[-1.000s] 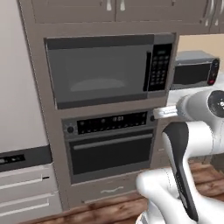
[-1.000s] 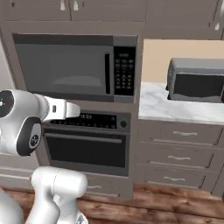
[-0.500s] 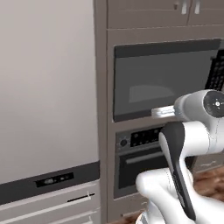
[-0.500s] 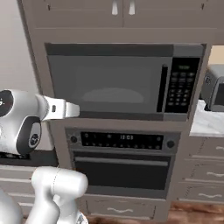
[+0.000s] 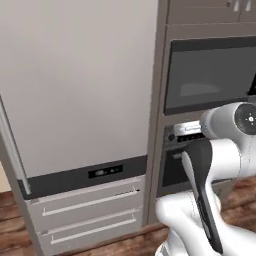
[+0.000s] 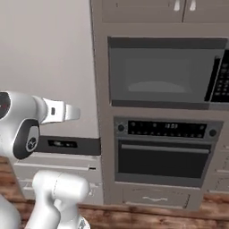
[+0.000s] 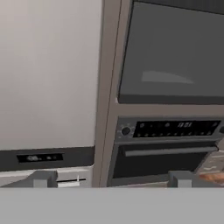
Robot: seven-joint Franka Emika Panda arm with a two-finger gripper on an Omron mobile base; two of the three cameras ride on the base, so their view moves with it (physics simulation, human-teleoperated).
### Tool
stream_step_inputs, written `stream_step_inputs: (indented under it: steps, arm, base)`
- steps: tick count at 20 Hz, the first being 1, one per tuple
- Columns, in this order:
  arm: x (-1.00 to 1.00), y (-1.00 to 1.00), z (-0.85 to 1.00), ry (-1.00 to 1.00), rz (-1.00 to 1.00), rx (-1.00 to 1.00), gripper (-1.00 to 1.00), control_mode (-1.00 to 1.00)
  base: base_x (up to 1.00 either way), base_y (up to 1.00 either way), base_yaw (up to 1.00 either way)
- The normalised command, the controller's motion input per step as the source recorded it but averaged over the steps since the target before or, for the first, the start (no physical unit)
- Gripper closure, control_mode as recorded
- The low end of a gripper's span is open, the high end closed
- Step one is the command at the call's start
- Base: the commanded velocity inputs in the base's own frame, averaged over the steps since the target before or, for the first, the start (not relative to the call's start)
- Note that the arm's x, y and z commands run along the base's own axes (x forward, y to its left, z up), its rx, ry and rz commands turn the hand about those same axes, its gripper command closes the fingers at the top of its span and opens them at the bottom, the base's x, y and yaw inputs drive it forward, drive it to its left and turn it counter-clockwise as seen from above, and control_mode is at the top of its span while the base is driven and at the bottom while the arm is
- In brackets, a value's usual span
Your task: Navigate to the fridge.
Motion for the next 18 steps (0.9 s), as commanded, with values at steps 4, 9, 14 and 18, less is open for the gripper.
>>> stream_step_inputs:
  steps: [4,9,14,18]
  arm:
    - [0.00,0.00,0.00,0.00,0.00,0.00,-1.00,1.00]
    - [0.00,0.00,0.00,0.00,0.00,0.00,-1.00,1.00]
    - [0.00,0.00,0.00,0.00,0.00,0.00,-1.00,1.00]
    - [0.00,0.00,0.00,0.00,0.00,0.00,-1.00,1.00]
  base:
    - [0.92,1.00,-0.02]
    - [1.00,1.00,-0.05]
    - [1.00,0.66,-0.08]
    - [1.00,0.29,-0.05]
